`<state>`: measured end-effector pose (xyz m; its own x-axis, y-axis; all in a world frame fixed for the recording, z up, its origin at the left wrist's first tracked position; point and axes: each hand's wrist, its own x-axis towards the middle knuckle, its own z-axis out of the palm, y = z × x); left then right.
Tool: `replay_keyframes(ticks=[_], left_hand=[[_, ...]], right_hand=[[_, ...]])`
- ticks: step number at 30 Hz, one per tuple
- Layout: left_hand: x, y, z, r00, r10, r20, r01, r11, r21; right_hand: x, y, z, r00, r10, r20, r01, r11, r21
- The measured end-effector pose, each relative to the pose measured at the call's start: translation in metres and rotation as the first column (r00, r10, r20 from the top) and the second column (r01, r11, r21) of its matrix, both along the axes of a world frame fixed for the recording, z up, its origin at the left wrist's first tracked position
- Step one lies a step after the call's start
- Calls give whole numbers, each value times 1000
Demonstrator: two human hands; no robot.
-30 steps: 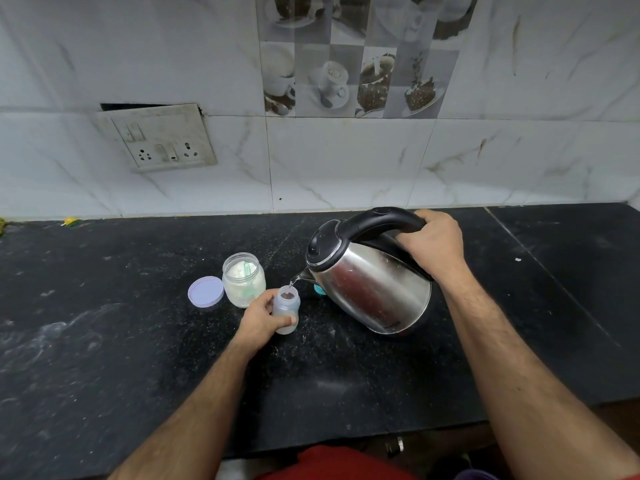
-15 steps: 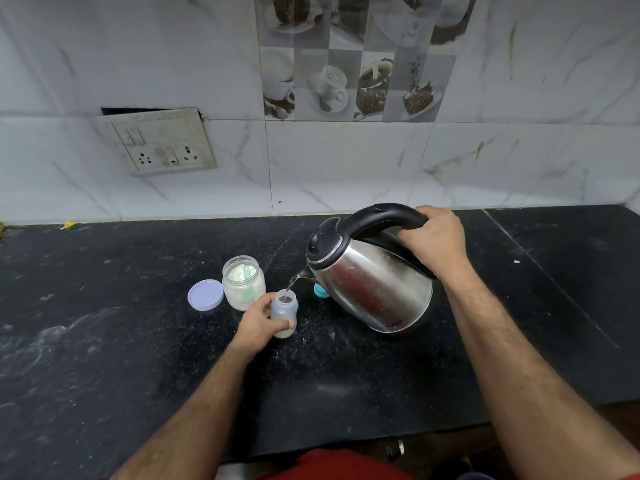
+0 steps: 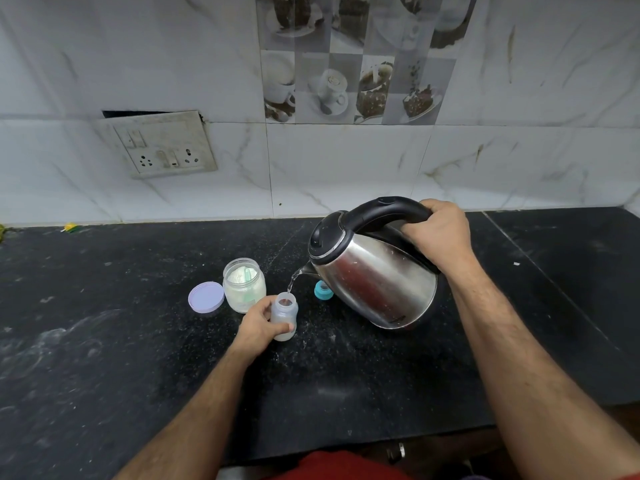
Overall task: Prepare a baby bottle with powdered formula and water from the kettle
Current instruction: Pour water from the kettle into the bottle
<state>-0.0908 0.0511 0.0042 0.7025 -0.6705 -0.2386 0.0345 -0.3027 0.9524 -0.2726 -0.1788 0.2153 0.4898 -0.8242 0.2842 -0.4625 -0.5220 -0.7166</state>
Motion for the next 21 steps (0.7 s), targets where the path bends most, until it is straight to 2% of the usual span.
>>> replay_keyframes(ticks=[21], left_hand=[[2,-2,0,1000,-6,-8,6,1000,-2]], right_hand=[[5,-2,6,1000,-7,-10,7,1000,-13]])
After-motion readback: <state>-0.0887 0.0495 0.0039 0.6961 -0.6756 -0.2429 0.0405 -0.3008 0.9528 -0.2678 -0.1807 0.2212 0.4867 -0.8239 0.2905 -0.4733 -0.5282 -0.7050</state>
